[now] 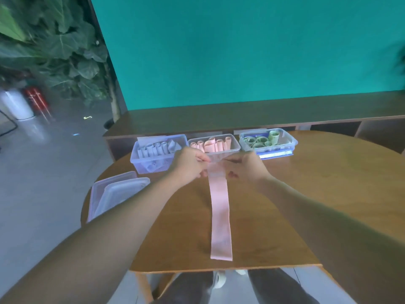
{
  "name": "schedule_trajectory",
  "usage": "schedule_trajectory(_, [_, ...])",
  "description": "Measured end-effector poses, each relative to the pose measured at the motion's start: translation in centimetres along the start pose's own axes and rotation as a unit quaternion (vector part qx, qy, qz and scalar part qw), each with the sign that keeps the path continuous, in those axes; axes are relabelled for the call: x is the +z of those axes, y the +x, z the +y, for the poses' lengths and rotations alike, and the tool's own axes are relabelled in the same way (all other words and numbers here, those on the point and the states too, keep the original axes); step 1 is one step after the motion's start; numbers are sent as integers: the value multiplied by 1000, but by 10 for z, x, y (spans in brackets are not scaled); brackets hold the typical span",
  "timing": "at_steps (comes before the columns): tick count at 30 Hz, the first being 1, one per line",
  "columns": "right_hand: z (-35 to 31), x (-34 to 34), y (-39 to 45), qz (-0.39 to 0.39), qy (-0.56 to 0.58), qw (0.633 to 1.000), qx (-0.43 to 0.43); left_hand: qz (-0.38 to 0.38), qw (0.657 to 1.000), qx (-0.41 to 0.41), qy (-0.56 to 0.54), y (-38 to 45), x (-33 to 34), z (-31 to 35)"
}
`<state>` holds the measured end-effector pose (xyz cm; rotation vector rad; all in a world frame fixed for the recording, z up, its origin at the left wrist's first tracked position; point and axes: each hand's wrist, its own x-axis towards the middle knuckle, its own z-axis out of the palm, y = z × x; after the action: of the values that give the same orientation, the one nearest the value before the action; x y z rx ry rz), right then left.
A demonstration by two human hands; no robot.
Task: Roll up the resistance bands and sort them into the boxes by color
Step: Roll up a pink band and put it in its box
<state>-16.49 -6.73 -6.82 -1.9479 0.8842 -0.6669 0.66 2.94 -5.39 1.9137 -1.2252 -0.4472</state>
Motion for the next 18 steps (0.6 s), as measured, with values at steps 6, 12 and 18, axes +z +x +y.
schedule_trajectory(6, [50,26,50,16,47,998,43,62,998,-13,-11,44,50,-47])
schedule_trajectory(12, [79,40,91,24,44,998,49,110,994,19,-11,79,75,-82])
schedule_trajectory(18, [99,54,72,76,-26,996,39,80,996,28,8,55,90,-108])
